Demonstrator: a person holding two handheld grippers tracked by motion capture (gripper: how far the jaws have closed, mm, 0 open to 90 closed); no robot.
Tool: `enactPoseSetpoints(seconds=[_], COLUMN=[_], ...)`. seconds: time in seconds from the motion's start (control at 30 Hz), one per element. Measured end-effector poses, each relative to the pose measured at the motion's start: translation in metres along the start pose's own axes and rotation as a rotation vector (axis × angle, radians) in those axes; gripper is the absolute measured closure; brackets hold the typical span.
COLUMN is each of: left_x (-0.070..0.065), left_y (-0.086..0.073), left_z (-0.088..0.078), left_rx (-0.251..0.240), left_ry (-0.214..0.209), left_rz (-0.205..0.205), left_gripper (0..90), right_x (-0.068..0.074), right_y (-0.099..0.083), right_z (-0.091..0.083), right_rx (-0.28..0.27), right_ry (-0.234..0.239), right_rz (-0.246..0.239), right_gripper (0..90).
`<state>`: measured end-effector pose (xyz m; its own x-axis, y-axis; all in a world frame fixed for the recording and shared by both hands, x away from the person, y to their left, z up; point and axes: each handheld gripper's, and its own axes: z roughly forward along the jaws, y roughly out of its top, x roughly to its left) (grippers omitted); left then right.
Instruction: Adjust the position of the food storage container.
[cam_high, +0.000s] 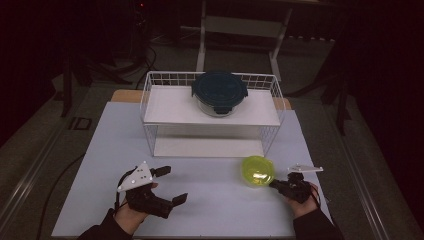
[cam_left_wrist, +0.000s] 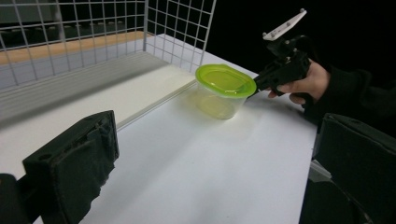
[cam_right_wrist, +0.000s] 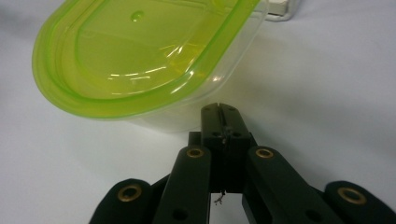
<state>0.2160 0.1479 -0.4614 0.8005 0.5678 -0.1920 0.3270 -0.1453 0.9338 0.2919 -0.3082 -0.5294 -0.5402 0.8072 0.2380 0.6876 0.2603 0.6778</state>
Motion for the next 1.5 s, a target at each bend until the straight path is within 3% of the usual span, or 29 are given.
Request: enactPoseSetpoints(seconds=[0.27, 0.43, 1.2, 1.5], left_x=[0.000, -0.001, -0.002, -0.002], left_y=[0.000, -0.001, -0.001, -0.002], left_z=[0.000, 0.001, 0.000, 0.001], left_rx=[-0.001, 0.004, 0.003, 0.010], left_ry=[-0.003, -0.008, -0.015, -0.022], left_rz=[0.000, 0.002, 0.002, 0.002], left_gripper=[0.0, 0.0, 0.0, 0.0], right_x=[-0.008, -0.007, 0.037, 0.048], right_y=[0.004, 0.008, 0.034, 0.043], right_z=[-0.003, 0.002, 0.041, 0.058], right_rx=[-0.009, -0.009, 0.028, 0.039], right_ry=[-0.028, -0.015, 0.068, 0.089], right_rz=[0.014, 0.015, -0.081, -0.090], right_gripper=[90.0, 90.0, 90.0, 90.0])
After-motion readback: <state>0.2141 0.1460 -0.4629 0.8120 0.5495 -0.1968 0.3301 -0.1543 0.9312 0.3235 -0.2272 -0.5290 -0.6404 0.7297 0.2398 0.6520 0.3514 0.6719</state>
